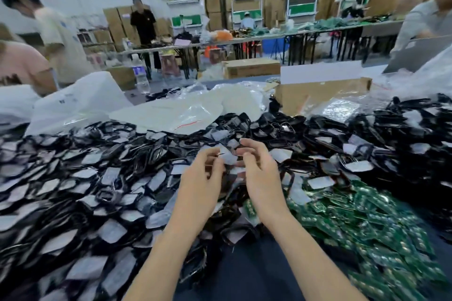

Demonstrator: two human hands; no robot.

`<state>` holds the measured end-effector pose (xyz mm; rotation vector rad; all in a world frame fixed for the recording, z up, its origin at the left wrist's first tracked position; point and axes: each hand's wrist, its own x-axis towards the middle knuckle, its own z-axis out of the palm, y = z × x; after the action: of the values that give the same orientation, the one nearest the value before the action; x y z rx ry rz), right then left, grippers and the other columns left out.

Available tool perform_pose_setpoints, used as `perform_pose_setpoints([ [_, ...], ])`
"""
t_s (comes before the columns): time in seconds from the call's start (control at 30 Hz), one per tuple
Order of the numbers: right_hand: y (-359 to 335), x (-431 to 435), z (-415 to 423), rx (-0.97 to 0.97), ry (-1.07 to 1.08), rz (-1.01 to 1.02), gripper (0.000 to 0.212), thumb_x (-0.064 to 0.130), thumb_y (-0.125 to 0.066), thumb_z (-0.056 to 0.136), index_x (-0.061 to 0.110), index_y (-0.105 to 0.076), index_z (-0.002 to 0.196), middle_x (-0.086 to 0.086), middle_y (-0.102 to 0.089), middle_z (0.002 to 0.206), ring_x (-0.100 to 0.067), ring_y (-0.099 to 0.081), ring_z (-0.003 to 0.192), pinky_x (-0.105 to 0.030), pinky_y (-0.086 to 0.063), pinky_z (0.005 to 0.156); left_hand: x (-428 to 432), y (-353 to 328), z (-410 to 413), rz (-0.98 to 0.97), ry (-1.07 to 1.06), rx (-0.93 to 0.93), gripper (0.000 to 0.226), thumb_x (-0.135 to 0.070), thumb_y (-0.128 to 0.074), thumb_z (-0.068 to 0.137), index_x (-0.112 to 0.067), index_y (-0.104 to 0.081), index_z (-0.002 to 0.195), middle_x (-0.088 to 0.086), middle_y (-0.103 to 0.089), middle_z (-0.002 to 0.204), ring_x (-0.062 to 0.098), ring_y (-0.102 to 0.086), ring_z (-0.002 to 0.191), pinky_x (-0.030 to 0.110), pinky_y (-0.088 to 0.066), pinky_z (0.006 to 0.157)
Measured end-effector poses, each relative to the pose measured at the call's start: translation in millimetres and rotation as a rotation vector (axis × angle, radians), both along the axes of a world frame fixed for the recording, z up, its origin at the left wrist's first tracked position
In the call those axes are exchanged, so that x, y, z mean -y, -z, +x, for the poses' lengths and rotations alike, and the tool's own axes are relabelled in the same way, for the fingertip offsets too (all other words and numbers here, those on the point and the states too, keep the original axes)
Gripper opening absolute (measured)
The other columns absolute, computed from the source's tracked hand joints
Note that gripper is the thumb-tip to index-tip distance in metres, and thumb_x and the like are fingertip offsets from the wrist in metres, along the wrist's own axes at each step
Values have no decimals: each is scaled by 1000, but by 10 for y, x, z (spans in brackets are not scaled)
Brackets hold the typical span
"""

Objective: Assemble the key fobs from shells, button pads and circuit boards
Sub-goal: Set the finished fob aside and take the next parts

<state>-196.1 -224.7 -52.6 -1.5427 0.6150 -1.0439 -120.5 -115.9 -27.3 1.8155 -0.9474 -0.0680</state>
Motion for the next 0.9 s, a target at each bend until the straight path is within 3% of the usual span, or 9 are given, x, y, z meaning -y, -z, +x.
perform_pose_setpoints([
  [0.1,-59,9,-37,-50,20,-89,31,30,-42,103,58,-57,103,26,-65,103,-3,-66,89,-30,-56,76,44,86,204,79,-72,11,22,-28,-51,104,-27,-59,124,-23,-63,96,-18,-55,87,1,-39,65],
  [0.17,-36,65,-78,-94,38,-110,34,24,-42,106,54,-57,105,23,-64,102,-1,-62,83,-25,-48,71,87,155,259,159,-109,31,23,-30,-50,104,-26,-57,125,-22,-61,90,-14,-57,78,6,-42,58],
  [0.23,-35,121,-128,-145,63,-166,30,20,-42,107,45,-57,113,18,-63,105,-1,-55,73,-25,-42,68,134,215,252,248,-119,81,23,-32,-47,105,-26,-56,126,-17,-62,85,0,-61,68,17,-46,54],
  [0.27,-31,143,-158,-167,84,-201,29,19,-42,107,40,-57,117,17,-62,108,-2,-54,75,-26,-42,68,153,240,233,292,-114,122,24,-32,-46,105,-26,-56,126,-13,-64,86,4,-61,70,26,-50,59],
  [0.37,-17,206,-246,-213,172,-302,29,16,-42,105,32,-58,123,14,-61,110,-4,-57,96,-26,-48,76,185,268,194,389,-103,280,27,-30,-45,105,-22,-59,126,-2,-69,104,18,-62,95,40,-52,84],
  [0.63,45,318,-293,-385,265,-379,30,12,-44,102,23,-59,125,9,-55,111,-12,-47,111,-28,-43,89,317,181,324,460,-130,418,29,-31,-41,106,-20,-59,125,0,-66,113,21,-56,105,38,-46,93],
  [0.9,45,373,-315,-364,276,-344,28,12,-44,102,26,-59,122,11,-55,107,-14,-51,107,-23,-39,77,509,39,574,578,-186,530,33,-28,-36,108,-18,-57,131,8,-64,120,28,-57,112,39,-44,93],
])
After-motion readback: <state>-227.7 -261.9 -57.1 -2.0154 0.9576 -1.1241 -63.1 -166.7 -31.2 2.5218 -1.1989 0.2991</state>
